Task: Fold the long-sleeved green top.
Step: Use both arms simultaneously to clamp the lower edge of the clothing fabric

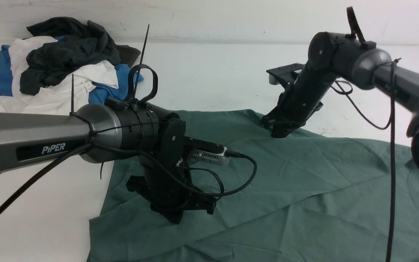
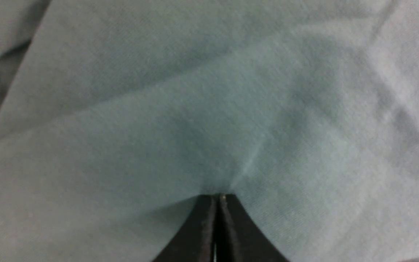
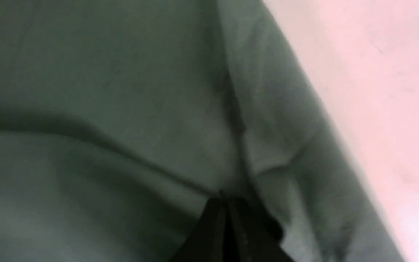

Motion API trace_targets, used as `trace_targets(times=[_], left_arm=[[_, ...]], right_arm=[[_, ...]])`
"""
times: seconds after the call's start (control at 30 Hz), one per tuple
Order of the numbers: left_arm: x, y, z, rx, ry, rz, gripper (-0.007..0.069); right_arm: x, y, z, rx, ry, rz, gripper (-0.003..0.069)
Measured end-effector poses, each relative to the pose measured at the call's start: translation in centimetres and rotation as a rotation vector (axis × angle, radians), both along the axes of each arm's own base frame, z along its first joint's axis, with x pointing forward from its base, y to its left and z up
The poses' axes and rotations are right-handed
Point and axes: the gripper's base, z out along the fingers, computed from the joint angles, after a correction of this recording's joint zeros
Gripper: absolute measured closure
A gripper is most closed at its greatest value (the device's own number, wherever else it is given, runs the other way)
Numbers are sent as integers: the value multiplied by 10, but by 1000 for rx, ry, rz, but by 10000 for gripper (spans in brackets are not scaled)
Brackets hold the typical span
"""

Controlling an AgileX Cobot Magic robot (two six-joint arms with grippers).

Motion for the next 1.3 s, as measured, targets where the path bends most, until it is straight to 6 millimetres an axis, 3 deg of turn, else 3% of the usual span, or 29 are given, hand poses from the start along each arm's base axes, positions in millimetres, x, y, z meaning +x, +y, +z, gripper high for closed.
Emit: trace_targets(times=[0.5, 0.73, 0.83, 0.97, 1.0, 1.1, 1.13, 1.2, 1.3], left_arm=[[2, -2, -4, 8, 26, 4, 629], [2, -2, 0, 3, 20, 4, 629], [1, 0, 8, -8, 2, 9, 629], [-7, 11, 33, 0, -21, 15, 629], [-7, 11, 35, -2, -23, 16, 629], [-21, 35, 77, -16, -65, 51, 629], [-21, 37, 79, -16, -65, 57, 629], [-37, 57, 88, -5, -46, 88, 629], [-56, 74, 87, 1, -15, 125, 629]], right_arm=[[27, -18, 8, -185, -304, -108, 669], [22, -20, 15, -188, -262, -134, 669], [8, -21, 38, -170, -156, -113, 669], [-5, -30, 93, -37, -167, -135, 669], [-6, -32, 96, -28, -171, -141, 669], [-27, -51, 149, 77, -225, -187, 669], [-31, -53, 153, 77, -228, -191, 669], [-56, -63, 169, 63, -222, -200, 669], [-88, -70, 172, 29, -183, -199, 669]])
